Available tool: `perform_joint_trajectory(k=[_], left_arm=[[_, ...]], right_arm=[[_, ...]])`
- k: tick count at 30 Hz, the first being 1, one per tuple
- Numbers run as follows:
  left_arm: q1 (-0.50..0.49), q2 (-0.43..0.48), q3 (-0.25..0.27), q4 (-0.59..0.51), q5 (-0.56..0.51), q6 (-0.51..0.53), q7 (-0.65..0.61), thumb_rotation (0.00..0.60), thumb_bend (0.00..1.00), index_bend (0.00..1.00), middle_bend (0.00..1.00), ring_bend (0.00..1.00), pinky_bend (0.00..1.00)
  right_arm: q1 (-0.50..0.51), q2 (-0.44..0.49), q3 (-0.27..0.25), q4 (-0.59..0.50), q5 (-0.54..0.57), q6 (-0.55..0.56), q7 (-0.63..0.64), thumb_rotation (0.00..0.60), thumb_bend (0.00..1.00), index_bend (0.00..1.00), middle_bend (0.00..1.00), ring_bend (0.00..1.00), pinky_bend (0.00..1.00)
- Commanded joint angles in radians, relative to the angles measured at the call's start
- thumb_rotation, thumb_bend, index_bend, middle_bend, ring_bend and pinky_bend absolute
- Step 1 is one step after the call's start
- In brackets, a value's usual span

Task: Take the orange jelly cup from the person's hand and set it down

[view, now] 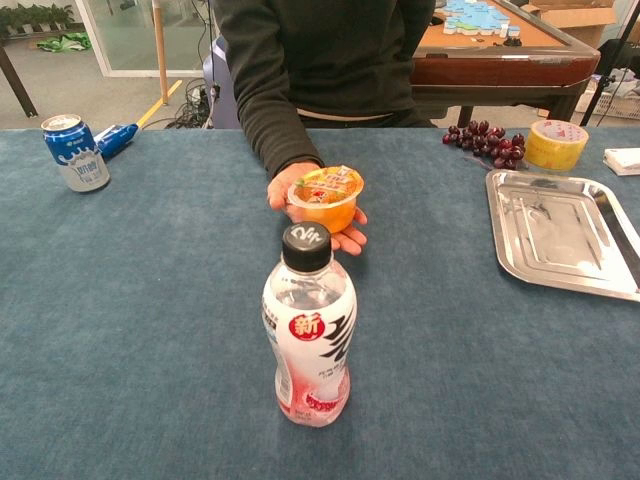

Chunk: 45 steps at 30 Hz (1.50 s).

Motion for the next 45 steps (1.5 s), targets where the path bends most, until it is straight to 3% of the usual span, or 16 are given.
perform_joint_trajectory(k=[1, 7, 15, 28, 36, 45], left_arm=[[-0.001, -0.001, 0.001, -0.001, -0.001, -0.003, 0.002, 0.6, 0.17, 0.0, 0.0, 0.04, 0.08], [-0.019, 0.006, 0.001, 0.002, 0.006, -0.029, -0.008, 0.6, 0.17, 0.0, 0.0, 0.04, 0.08], [-0.117, 0.031, -0.021, 0.058, 0.046, -0.131, -0.137, 0.6, 0.17, 0.0, 0.0, 0.04, 0.08], [-0.43, -0.031, -0.079, 0.254, 0.165, -0.353, -0.427, 0.6, 0.17, 0.0, 0.0, 0.04, 0.08], [-0.601, -0.111, -0.083, 0.336, 0.214, -0.451, -0.497, 0.6, 0.17, 0.0, 0.0, 0.04, 0.08], [-0.773, -0.177, -0.076, 0.376, 0.212, -0.611, -0.493, 0.6, 0.17, 0.0, 0.0, 0.03, 0.08]], right_arm=[[-0.001, 0.0, -0.001, 0.0, -0.001, -0.001, 0.0, 0.6, 0.15, 0.05, 0.1, 0.0, 0.08], [-0.01, 0.002, -0.004, -0.003, -0.009, 0.015, 0.003, 0.6, 0.15, 0.05, 0.11, 0.0, 0.08], [-0.018, 0.019, -0.006, -0.031, -0.031, 0.038, -0.001, 0.6, 0.15, 0.05, 0.1, 0.0, 0.08], [0.029, 0.038, -0.004, -0.101, -0.059, -0.026, -0.063, 0.6, 0.15, 0.05, 0.1, 0.0, 0.08], [0.044, 0.045, 0.003, -0.131, -0.036, -0.052, -0.1, 0.6, 0.15, 0.05, 0.1, 0.0, 0.08], [0.046, 0.044, 0.003, -0.138, -0.022, -0.058, -0.112, 0.6, 0.15, 0.05, 0.1, 0.0, 0.08]])
